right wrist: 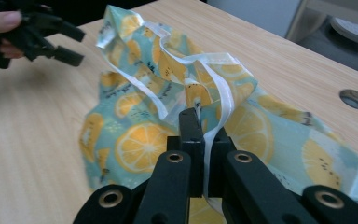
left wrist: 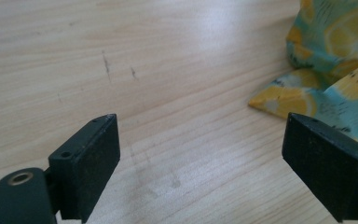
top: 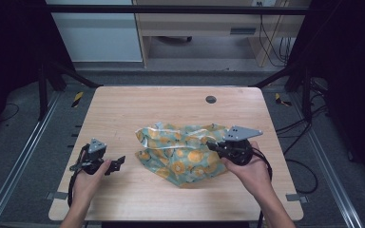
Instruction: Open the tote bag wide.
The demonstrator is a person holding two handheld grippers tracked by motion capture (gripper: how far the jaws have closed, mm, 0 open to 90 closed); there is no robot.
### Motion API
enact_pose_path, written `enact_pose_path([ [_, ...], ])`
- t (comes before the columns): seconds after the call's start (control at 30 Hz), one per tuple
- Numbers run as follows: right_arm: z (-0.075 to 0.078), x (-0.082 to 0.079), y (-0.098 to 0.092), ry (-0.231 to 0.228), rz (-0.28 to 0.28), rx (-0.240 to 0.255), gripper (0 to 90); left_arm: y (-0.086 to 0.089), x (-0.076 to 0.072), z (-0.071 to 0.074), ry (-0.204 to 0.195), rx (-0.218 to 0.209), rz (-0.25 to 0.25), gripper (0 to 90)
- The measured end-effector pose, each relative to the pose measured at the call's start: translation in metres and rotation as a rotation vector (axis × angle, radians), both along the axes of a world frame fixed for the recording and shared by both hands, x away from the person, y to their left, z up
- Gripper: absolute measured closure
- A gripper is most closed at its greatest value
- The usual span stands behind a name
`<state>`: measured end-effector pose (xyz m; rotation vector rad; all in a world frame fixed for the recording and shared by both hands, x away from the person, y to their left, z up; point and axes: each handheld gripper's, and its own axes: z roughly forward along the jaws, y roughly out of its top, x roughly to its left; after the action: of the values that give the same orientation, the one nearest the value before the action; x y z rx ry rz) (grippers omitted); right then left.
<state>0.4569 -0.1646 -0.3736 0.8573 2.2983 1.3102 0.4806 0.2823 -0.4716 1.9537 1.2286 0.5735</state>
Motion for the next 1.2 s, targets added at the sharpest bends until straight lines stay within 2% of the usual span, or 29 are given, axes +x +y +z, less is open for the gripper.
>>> enact_pose_path([
  [0.03,0.000,-0.004,0.002,-0.004,0.009,0.004,89.6,0.000,-0.001,0.003,-0.010,-0.019,0.003,11.3],
  [0.23,-0.004,-0.028,0.014,-0.014,0.078,0.014,89.6,-0.002,-0.006,0.018,-0.060,-0.073,-0.019,12.0],
  [0.33,-0.009,-0.037,0.020,-0.013,0.107,0.006,89.7,-0.009,-0.007,0.029,-0.082,-0.088,-0.056,11.8],
  [0.4,-0.014,-0.043,0.023,-0.012,0.124,-0.006,89.7,-0.015,-0.008,0.042,-0.113,-0.099,-0.082,11.5],
  [0.5,-0.019,-0.049,0.024,-0.007,0.141,-0.012,89.7,-0.022,-0.007,0.062,-0.148,-0.102,-0.115,11.9],
  [0.7,-0.029,-0.059,0.027,0.007,0.182,-0.012,89.7,-0.050,0.008,0.105,-0.182,-0.042,-0.216,12.1],
  [0.8,-0.035,-0.064,0.029,0.019,0.198,-0.014,89.7,-0.063,0.018,0.116,-0.184,-0.034,-0.249,12.7],
  [0.83,-0.037,-0.065,0.029,0.020,0.202,-0.014,89.7,-0.069,0.023,0.119,-0.181,-0.020,-0.267,12.7],
  [0.9,-0.040,-0.067,0.028,0.026,0.210,-0.016,89.7,-0.077,0.029,0.120,-0.167,-0.004,-0.285,12.6],
  [0.97,-0.043,-0.069,0.027,0.032,0.216,-0.012,89.7,-0.086,0.038,0.118,-0.139,0.012,-0.316,12.4],
  [1.03,-0.046,-0.070,0.024,0.035,0.219,-0.004,89.6,-0.092,0.044,0.115,-0.120,0.007,-0.328,12.5],
  [1.2,-0.051,-0.071,0.022,0.045,0.226,0.005,89.6,-0.109,0.060,0.099,-0.062,0.047,-0.371,12.5],
])
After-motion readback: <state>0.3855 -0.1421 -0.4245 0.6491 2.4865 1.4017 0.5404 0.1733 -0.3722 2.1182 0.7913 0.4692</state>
